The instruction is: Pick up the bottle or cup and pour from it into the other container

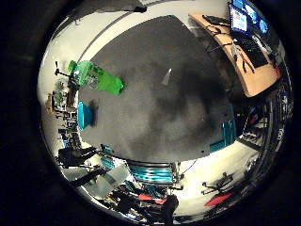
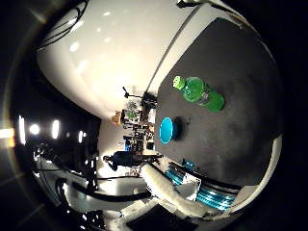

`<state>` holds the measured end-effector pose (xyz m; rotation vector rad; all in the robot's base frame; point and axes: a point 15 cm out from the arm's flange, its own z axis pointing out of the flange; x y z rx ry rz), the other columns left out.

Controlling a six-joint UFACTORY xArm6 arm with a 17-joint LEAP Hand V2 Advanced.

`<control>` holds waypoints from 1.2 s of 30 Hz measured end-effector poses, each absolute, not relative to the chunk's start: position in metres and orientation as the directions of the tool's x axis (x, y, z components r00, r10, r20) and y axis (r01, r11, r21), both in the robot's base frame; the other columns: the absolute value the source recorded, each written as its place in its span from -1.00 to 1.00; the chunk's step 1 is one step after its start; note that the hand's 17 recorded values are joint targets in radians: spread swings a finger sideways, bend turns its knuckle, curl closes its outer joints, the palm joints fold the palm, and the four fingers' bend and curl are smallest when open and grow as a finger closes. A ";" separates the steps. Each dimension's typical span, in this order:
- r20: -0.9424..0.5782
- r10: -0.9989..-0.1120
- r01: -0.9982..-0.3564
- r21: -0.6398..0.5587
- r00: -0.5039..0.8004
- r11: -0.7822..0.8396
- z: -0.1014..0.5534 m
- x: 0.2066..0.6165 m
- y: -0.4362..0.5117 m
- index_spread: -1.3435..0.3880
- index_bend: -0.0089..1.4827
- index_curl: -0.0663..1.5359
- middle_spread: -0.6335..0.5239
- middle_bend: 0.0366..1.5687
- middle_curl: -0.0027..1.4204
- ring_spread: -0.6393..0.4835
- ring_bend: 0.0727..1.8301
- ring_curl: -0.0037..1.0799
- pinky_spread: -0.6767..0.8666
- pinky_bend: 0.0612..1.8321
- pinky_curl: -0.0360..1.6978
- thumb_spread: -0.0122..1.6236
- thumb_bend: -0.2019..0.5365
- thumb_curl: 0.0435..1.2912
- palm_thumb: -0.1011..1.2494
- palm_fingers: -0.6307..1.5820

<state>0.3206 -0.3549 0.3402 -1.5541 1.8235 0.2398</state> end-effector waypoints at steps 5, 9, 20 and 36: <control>-0.640 -0.768 -0.914 -0.310 -0.001 0.260 0.329 0.321 -0.358 0.22 -0.78 -0.60 0.25 -0.70 -0.53 0.48 -0.64 -0.50 0.41 -0.22 -0.88 0.15 -0.54 -0.58 -0.22 -0.43; -0.657 -0.754 -0.915 -0.308 0.006 0.261 0.319 0.322 -0.360 0.23 -0.78 -0.60 0.25 -0.70 -0.53 0.48 -0.65 -0.51 0.41 -0.25 -0.87 0.15 -0.53 -0.58 -0.20 -0.43; -0.730 -0.682 -0.898 -0.329 0.045 0.293 0.291 0.337 -0.352 0.23 -0.78 -0.60 0.24 -0.70 -0.53 0.48 -0.66 -0.52 0.42 -0.27 -0.86 0.16 -0.53 -0.58 -0.17 -0.43; -0.813 -0.578 -0.877 -0.332 0.078 0.349 0.253 0.361 -0.346 0.24 -0.77 -0.58 0.23 -0.73 -0.53 0.48 -0.67 -0.52 0.43 -0.31 -0.86 0.16 -0.53 -0.57 -0.13 -0.41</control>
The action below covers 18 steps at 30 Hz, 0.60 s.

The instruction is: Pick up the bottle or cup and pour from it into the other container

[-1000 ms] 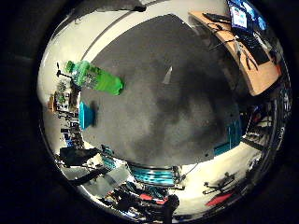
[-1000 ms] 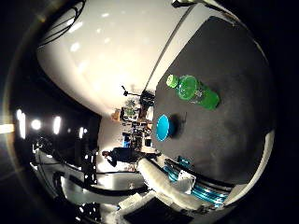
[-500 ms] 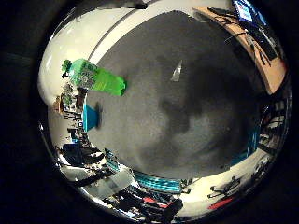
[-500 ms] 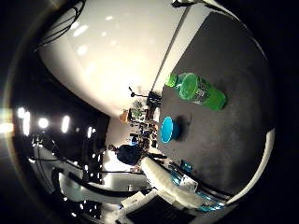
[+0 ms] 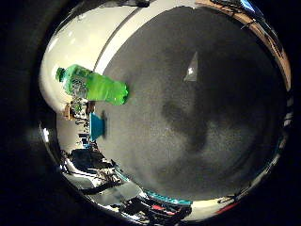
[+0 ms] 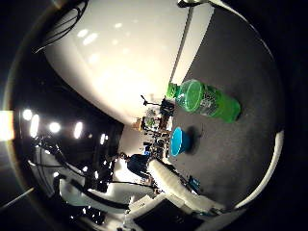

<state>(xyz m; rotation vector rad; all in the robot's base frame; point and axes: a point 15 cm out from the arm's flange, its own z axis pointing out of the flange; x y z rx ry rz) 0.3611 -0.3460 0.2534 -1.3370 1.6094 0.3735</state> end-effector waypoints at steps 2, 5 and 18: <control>-0.816 -0.572 -0.878 -0.330 0.081 0.346 0.251 0.364 -0.343 0.24 -0.78 -0.58 0.23 -0.73 -0.53 0.48 -0.67 -0.52 0.43 -0.32 -0.86 0.16 -0.53 -0.58 -0.13 -0.41; -0.821 -0.564 -0.881 -0.329 0.089 0.341 0.249 0.369 -0.339 0.24 -0.78 -0.58 0.23 -0.73 -0.53 0.48 -0.67 -0.52 0.42 -0.31 -0.85 0.15 -0.54 -0.58 -0.13 -0.41; -0.855 -0.507 -0.889 -0.312 0.108 0.336 0.222 0.388 -0.309 0.25 -0.77 -0.57 0.23 -0.75 -0.53 0.46 -0.69 -0.52 0.43 -0.34 -0.85 0.17 -0.53 -0.57 -0.08 -0.38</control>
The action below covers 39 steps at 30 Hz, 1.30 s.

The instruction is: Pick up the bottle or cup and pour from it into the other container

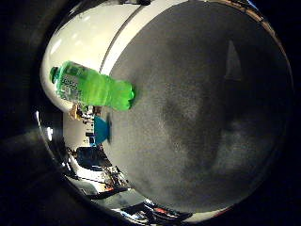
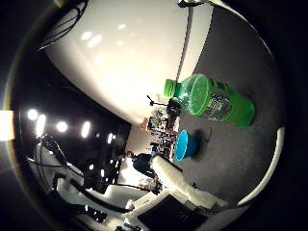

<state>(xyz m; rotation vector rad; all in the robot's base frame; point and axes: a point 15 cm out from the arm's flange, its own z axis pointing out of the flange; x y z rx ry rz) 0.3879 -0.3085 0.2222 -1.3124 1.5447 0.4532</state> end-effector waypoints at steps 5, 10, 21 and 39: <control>-0.858 -0.501 -0.896 -0.306 0.112 0.323 0.217 0.393 -0.298 0.26 -0.78 -0.57 0.23 -0.76 -0.53 0.45 -0.69 -0.52 0.43 -0.35 -0.85 0.17 -0.53 -0.57 -0.07 -0.38; -0.858 -0.501 -0.901 -0.303 0.116 0.310 0.215 0.398 -0.289 0.26 -0.78 -0.58 0.23 -0.76 -0.52 0.45 -0.69 -0.51 0.43 -0.35 -0.85 0.17 -0.53 -0.56 -0.07 -0.38; -0.855 -0.500 -0.911 -0.308 0.138 0.275 0.216 0.409 -0.273 0.27 -0.78 -0.58 0.23 -0.76 -0.52 0.45 -0.68 -0.52 0.43 -0.34 -0.84 0.17 -0.53 -0.56 -0.07 -0.37; -0.860 -0.488 -0.929 -0.292 0.151 0.228 0.204 0.425 -0.225 0.27 -0.77 -0.57 0.21 -0.76 -0.52 0.45 -0.68 -0.52 0.44 -0.32 -0.85 0.17 -0.53 -0.56 -0.07 -0.37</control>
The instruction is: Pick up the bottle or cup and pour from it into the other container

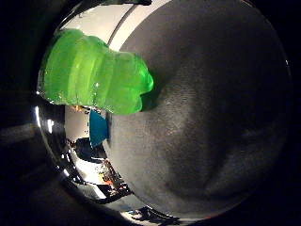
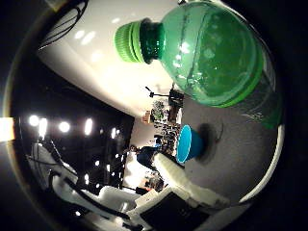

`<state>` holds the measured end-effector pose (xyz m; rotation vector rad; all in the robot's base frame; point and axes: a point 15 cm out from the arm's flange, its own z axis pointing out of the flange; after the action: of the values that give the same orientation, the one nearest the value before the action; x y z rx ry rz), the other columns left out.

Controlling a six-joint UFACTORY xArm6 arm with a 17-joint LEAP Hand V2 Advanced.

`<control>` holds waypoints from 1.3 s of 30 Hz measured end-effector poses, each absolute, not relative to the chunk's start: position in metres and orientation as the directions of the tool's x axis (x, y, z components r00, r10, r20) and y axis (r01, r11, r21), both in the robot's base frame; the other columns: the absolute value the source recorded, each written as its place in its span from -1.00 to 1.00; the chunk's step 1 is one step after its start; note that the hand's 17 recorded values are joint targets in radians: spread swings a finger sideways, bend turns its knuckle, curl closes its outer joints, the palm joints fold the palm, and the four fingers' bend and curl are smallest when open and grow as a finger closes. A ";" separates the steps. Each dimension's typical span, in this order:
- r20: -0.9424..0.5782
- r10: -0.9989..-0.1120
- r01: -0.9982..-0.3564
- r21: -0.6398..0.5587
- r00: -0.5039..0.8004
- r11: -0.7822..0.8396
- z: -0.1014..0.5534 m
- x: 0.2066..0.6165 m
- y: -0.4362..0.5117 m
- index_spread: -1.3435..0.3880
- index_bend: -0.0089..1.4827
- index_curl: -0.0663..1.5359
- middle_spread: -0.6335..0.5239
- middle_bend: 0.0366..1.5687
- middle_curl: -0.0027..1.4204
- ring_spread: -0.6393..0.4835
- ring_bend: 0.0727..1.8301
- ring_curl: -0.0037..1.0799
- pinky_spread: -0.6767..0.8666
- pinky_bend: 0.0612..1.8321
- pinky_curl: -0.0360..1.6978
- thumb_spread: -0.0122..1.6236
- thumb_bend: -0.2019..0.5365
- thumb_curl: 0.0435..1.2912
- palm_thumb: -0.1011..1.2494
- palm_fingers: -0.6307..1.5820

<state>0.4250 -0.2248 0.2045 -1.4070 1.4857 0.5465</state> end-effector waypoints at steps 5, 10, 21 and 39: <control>-0.860 -0.483 -0.930 -0.299 0.166 0.213 0.209 0.431 -0.209 0.28 -0.77 -0.56 0.19 -0.76 -0.52 0.42 -0.69 -0.53 0.43 -0.30 -0.86 0.17 -0.53 -0.56 -0.06 -0.31; -0.858 -0.479 -0.934 -0.304 0.182 0.189 0.210 0.436 -0.198 0.30 -0.79 -0.58 0.12 -0.69 -0.50 0.33 -0.57 -0.49 0.39 -0.26 -0.88 0.17 -0.52 -0.56 -0.02 -0.20; -0.864 -0.469 -0.936 -0.301 0.185 0.185 0.209 0.436 -0.189 0.24 -0.74 -0.55 -0.21 -0.30 -0.30 -0.15 -0.05 -0.27 -0.34 0.08 -0.95 0.18 -0.51 -0.52 0.16 0.28; -0.866 -0.450 -0.919 -0.338 0.218 0.205 0.220 0.443 -0.182 0.11 0.35 0.28 -0.41 0.43 0.44 -0.36 0.45 0.42 -0.38 0.82 -0.47 0.04 -0.48 -0.20 0.86 0.48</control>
<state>0.4430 -0.1819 0.2197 -1.4135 1.3999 0.5490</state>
